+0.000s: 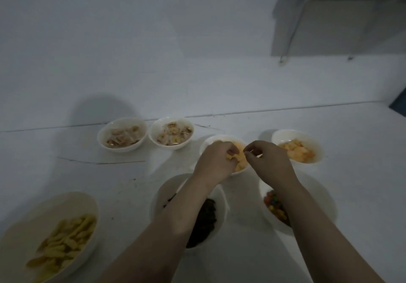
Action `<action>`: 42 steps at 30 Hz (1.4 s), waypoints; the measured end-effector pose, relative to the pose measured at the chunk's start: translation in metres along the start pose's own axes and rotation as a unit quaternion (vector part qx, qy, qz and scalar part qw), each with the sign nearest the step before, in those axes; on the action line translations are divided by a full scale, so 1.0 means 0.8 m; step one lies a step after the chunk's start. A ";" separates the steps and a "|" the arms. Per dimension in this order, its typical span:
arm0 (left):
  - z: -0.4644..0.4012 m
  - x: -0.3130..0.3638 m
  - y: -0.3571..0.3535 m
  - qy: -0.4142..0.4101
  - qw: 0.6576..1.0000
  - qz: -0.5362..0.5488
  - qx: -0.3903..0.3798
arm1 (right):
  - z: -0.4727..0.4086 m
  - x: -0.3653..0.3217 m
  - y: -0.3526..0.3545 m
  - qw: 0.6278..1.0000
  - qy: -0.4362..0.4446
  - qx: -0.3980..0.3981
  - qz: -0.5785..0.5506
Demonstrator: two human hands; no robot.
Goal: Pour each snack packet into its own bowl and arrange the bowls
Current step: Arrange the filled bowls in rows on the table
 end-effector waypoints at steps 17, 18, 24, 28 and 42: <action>-0.060 0.011 -0.132 0.148 0.948 -0.266 -0.091 | -0.097 0.172 -0.010 0.973 0.001 -0.171 0.155; -0.062 0.011 -0.131 0.148 0.949 -0.267 -0.083 | -0.103 0.176 -0.012 0.973 -0.001 -0.163 0.164; -0.087 0.006 -0.129 0.139 0.951 -0.273 -0.031 | -0.130 0.176 -0.028 0.969 0.024 -0.135 0.204; -0.109 -0.004 -0.122 0.133 0.956 -0.263 -0.003 | -0.150 0.168 -0.039 0.974 0.050 -0.119 0.188; -0.145 -0.038 -0.103 0.127 0.959 -0.248 0.042 | -0.195 0.142 -0.092 0.982 0.077 -0.128 0.114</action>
Point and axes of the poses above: each hand's wrist, its own z-axis away from the middle knuckle, its own y-axis out of the back of the hand, x = y × z, the point moved 7 cm from there along -z, towards the middle knuckle, and after that the axes turned 7 degrees about x, right-handed, at the moved point
